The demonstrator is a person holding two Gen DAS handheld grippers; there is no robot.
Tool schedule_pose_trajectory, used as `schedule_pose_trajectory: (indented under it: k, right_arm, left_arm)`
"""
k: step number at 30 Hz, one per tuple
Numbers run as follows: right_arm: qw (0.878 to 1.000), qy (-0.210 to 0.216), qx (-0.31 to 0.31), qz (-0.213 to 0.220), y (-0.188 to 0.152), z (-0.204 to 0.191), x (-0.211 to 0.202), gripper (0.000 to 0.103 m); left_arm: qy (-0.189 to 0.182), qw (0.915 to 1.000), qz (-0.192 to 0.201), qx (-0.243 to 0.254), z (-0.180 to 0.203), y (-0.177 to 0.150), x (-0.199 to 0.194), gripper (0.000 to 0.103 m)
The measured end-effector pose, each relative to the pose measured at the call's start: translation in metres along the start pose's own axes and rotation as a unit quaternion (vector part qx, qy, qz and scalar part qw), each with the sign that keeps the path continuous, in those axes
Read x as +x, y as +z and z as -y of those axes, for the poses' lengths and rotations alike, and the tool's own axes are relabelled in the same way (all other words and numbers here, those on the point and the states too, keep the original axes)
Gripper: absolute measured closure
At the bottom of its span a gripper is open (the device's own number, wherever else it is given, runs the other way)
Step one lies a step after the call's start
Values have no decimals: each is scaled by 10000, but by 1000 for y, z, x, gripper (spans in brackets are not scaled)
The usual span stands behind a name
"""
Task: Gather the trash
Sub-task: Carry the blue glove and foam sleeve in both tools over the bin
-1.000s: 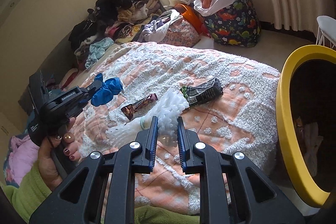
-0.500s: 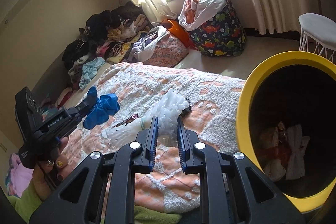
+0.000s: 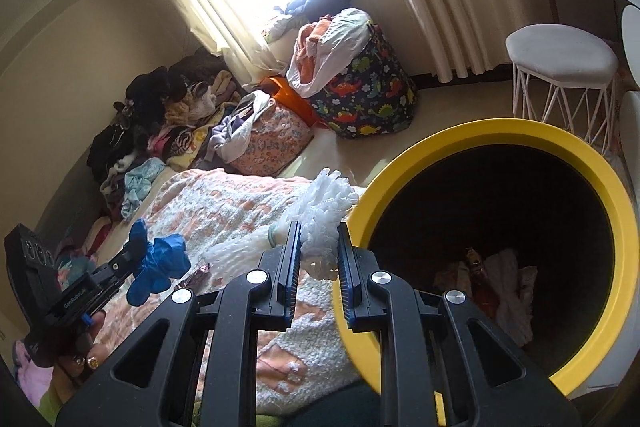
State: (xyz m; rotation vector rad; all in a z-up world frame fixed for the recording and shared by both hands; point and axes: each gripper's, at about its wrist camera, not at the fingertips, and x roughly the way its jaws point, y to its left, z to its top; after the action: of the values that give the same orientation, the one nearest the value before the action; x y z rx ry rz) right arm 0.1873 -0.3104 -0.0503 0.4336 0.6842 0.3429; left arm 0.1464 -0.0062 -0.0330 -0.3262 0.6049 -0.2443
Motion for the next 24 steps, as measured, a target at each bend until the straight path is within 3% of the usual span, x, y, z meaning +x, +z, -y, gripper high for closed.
schedule_pose_trajectory:
  k: [24]
  right_arm:
    - [9933, -722, 644, 631, 13, 76, -36, 86]
  left_arm:
    - [-518, 9957, -331, 686, 68, -19, 18, 95]
